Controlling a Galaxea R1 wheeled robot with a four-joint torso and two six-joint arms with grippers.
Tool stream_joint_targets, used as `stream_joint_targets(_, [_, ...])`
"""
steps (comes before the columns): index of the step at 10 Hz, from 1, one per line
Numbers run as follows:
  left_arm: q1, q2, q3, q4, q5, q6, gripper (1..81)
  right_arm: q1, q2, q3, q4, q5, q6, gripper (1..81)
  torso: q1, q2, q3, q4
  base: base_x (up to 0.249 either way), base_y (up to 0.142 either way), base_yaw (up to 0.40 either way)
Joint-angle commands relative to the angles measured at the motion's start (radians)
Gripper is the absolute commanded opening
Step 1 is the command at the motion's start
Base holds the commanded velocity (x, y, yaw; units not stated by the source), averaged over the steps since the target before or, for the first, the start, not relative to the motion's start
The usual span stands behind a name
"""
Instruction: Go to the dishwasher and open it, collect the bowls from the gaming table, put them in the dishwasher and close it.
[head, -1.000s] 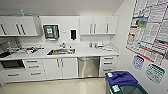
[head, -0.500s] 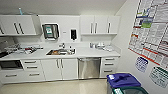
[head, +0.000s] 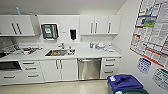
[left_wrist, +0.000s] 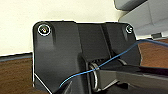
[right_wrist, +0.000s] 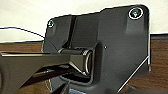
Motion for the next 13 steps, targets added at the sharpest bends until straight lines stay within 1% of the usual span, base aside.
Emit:
stream_joint_targets(1, [-0.048,-0.012,0.007,0.0,0.052,0.01,81.1,0.047,-0.021,0.015,-0.007,-0.058,-0.004,81.1,0.0,0.0,0.0,0.0,0.096,0.0,0.0])
stream_joint_targets(13, [-0.048,-0.014,0.007,-0.002,0.052,0.008,81.1,0.047,-0.02,0.012,-0.007,-0.056,-0.004,81.1,0.0,0.0,0.0,0.0,0.096,0.0,0.0])
